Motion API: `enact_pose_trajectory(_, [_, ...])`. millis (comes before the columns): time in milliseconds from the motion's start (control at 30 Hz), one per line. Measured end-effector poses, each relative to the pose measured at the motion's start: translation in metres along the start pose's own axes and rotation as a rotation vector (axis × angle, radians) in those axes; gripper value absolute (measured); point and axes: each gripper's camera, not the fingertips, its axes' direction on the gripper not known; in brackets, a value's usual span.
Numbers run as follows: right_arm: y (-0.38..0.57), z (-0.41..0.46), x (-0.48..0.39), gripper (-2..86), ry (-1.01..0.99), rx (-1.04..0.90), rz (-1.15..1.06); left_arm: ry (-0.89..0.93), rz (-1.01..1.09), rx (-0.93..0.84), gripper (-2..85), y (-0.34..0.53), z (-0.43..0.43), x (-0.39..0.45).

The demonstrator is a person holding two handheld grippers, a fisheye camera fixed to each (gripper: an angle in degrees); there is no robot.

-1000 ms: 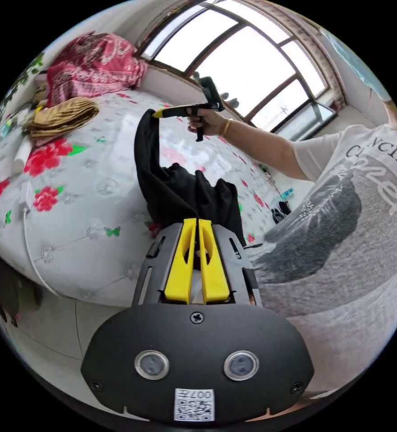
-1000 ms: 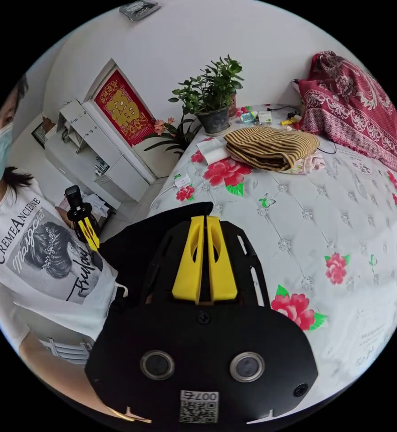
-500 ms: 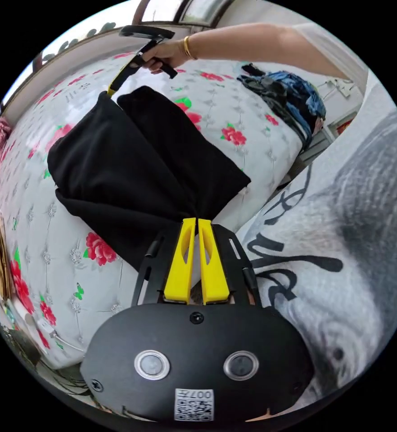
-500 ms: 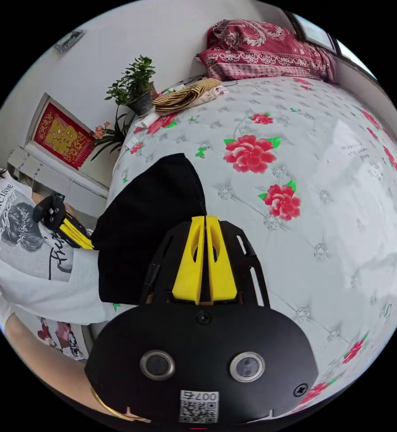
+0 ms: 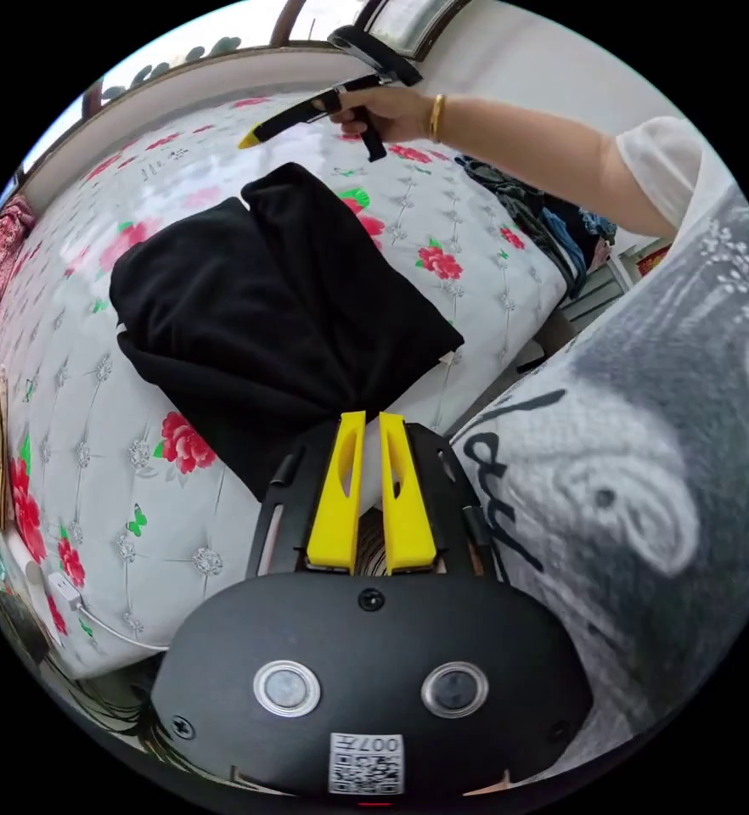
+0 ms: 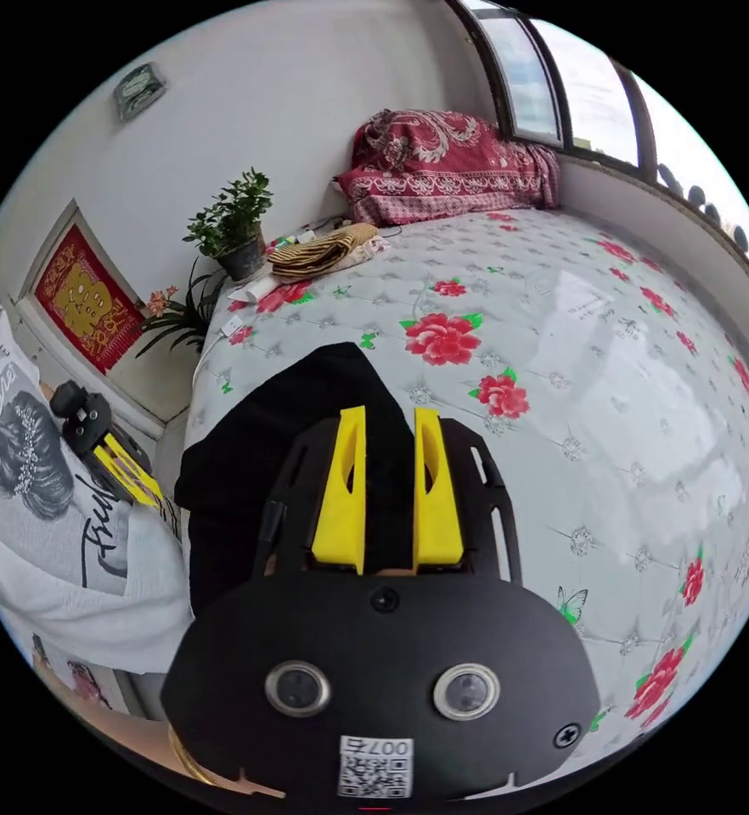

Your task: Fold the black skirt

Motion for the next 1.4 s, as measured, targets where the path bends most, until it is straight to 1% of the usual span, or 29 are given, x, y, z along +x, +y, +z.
enact_pose_trajectory(33, [-0.002, 0.001, -0.018, 3.1, -0.001, 0.002, -0.036, -0.002, -0.010, 0.015, 0.8, 0.002, -0.006, -0.003])
enact_pose_trajectory(100, [-0.010, 0.019, -0.083, 3.6, -0.003, -0.030, -0.134, -0.038, -0.047, 0.034, -0.4, 0.001, -0.013, -0.016])
enact_pose_trajectory(133, [-0.011, 0.027, -0.096, 3.7, -0.019, -0.039, -0.143, -0.044, -0.056, 0.018, -0.5, -0.001, -0.010, -0.020])
enact_pose_trajectory(200, [-0.015, 0.066, -0.135, 4.1, -0.105, -0.095, -0.156, -0.024, -0.015, -0.091, -0.8, -0.014, 0.018, -0.032])
enact_pose_trajectory(233, [-0.015, 0.078, -0.143, 4.2, -0.112, -0.125, -0.164, -0.036, -0.021, -0.141, -0.9, -0.017, 0.028, -0.036])
enact_pose_trajectory(267, [-0.014, 0.104, -0.156, 4.4, -0.091, -0.223, -0.189, -0.044, -0.026, -0.198, -0.9, -0.021, 0.039, -0.041])
enact_pose_trajectory(300, [-0.013, 0.124, -0.164, 4.7, -0.045, -0.294, -0.185, -0.025, -0.008, -0.150, -0.9, -0.023, 0.030, -0.043])
enact_pose_trajectory(367, [-0.021, 0.117, -0.167, 5.1, -0.016, -0.259, -0.162, -0.011, 0.009, -0.182, -0.8, -0.027, 0.020, -0.048])
enact_pose_trajectory(433, [-0.034, 0.090, -0.158, 5.6, -0.034, -0.236, -0.082, 0.000, 0.018, -0.126, -0.6, -0.024, -0.008, -0.051])
enact_pose_trajectory(467, [-0.036, 0.061, -0.149, 5.9, -0.053, -0.173, -0.014, 0.044, 0.001, -0.058, -0.4, -0.018, -0.033, -0.057])
enact_pose_trajectory(500, [-0.032, 0.030, -0.139, 6.4, -0.081, -0.112, 0.076, 0.099, -0.048, 0.020, 0.3, -0.008, -0.060, -0.070])
enact_pose_trajectory(533, [-0.027, 0.014, -0.132, 6.6, -0.098, -0.085, 0.128, 0.120, -0.086, 0.055, 0.7, -0.002, -0.072, -0.079])
enact_pose_trajectory(600, [0.010, -0.039, -0.107, 7.6, -0.178, 0.007, 0.363, 0.209, -0.272, 0.156, 3.9, 0.027, -0.109, -0.124])
enact_pose_trajectory(633, [0.022, -0.048, -0.102, 7.8, -0.197, 0.022, 0.425, 0.234, -0.314, 0.174, 4.4, 0.034, -0.115, -0.137])
enact_pose_trajectory(700, [0.075, -0.071, -0.090, 8.2, -0.245, 0.037, 0.651, 0.324, -0.433, 0.190, 6.1, 0.057, -0.125, -0.180])
enact_pose_trajectory(733, [0.087, -0.073, -0.089, 8.3, -0.260, 0.031, 0.704, 0.351, -0.442, 0.182, 6.3, 0.060, -0.125, -0.188])
enact_pose_trajectory(800, [0.122, -0.073, -0.089, 8.4, -0.329, 0.024, 0.858, 0.414, -0.417, 0.089, 7.1, 0.053, -0.121, -0.209])
enact_pose_trajectory(833, [0.127, -0.071, -0.089, 8.3, -0.352, 0.019, 0.888, 0.419, -0.394, 0.056, 7.3, 0.049, -0.120, -0.211])
enact_pose_trajectory(900, [0.137, -0.059, -0.087, 8.1, -0.468, 0.015, 0.963, 0.513, -0.320, -0.108, 9.2, 0.027, -0.107, -0.217])
enact_pose_trajectory(1000, [0.126, -0.048, -0.084, 7.2, -0.558, 0.000, 0.967, 0.603, -0.223, -0.266, 10.8, 0.002, -0.099, -0.215])
enact_pose_trajectory(1067, [0.115, -0.045, -0.081, 6.5, -0.592, 0.015, 0.964, 0.642, -0.189, -0.339, 10.4, -0.009, -0.095, -0.214])
enact_pose_trajectory(1100, [0.108, -0.044, -0.076, 6.0, -0.609, 0.019, 0.972, 0.691, -0.215, -0.360, 8.7, -0.014, -0.091, -0.219])
enact_pose_trajectory(1133, [0.106, -0.044, -0.074, 5.8, -0.613, 0.016, 0.975, 0.721, -0.241, -0.371, 7.8, -0.015, -0.087, -0.223])
enact_pose_trajectory(1200, [0.098, -0.050, -0.068, 5.1, -0.639, 0.005, 0.972, 0.822, -0.294, -0.370, 2.6, -0.013, -0.080, -0.232])
enact_pose_trajectory(1267, [0.094, -0.063, -0.067, 4.5, -0.657, 0.017, 0.974, 0.827, -0.276, -0.343, 0.8, -0.011, -0.094, -0.231])
enact_pose_trajectory(1333, [0.095, -0.082, -0.067, 4.0, -0.701, 0.069, 0.990, 0.836, -0.236, -0.257, 0.1, -0.009, -0.125, -0.226])
enact_pose_trajectory(1400, [0.097, -0.108, -0.066, 3.3, -0.768, 0.141, 1.040, 0.871, -0.275, -0.141, -0.4, -0.001, -0.171, -0.228])
